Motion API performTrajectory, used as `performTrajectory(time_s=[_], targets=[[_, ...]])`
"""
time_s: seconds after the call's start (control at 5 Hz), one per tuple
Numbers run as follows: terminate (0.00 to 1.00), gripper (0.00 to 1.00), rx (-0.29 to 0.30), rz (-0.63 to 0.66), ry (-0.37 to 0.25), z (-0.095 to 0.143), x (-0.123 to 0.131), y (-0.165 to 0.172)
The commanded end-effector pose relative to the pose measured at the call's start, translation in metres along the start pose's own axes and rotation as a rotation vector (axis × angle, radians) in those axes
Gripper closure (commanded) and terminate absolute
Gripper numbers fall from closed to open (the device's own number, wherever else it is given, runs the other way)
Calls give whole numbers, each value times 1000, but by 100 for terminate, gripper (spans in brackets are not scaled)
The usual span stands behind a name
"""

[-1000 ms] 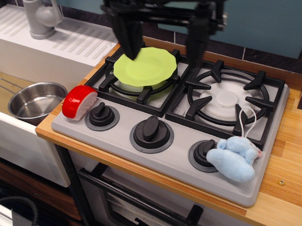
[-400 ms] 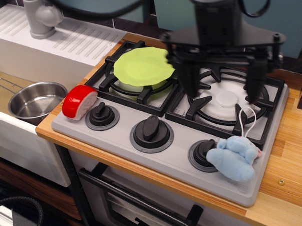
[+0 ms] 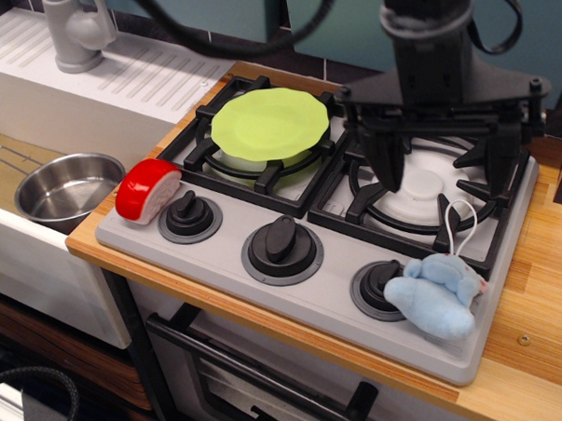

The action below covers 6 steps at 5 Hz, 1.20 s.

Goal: End effector reaching stuffedhippo

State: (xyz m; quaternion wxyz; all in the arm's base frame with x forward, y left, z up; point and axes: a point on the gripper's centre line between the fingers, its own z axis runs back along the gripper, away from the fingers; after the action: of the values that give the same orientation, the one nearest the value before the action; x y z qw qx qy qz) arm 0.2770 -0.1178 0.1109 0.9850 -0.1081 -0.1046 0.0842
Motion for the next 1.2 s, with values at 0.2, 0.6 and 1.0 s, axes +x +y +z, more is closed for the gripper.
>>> performTrajectory(time_s=[0.2, 0.6, 1.0], targets=[[0, 0, 14, -47, -103, -21, 0, -2], [0, 0, 38, -74, -152, -40, -6, 1], [0, 0, 25, -92, -162, -53, -9, 5]])
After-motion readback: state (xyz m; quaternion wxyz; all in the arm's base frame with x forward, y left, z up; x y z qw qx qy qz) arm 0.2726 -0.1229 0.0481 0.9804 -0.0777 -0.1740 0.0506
